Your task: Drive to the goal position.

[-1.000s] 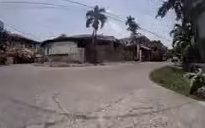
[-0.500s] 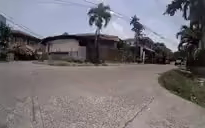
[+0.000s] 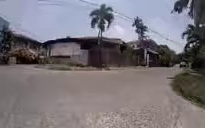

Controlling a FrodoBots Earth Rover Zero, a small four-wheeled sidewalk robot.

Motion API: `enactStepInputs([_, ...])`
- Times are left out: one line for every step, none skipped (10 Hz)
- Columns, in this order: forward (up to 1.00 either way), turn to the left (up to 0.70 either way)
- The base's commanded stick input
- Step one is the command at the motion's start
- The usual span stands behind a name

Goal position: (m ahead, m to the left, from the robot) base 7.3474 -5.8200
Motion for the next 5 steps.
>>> enactStepInputs([1.0, -0.33])
enactStepInputs([1.0, -0.33])
enactStepInputs([1.0, -0.33])
enactStepInputs([1.0, -0.33])
enactStepInputs([1.0, -0.33])
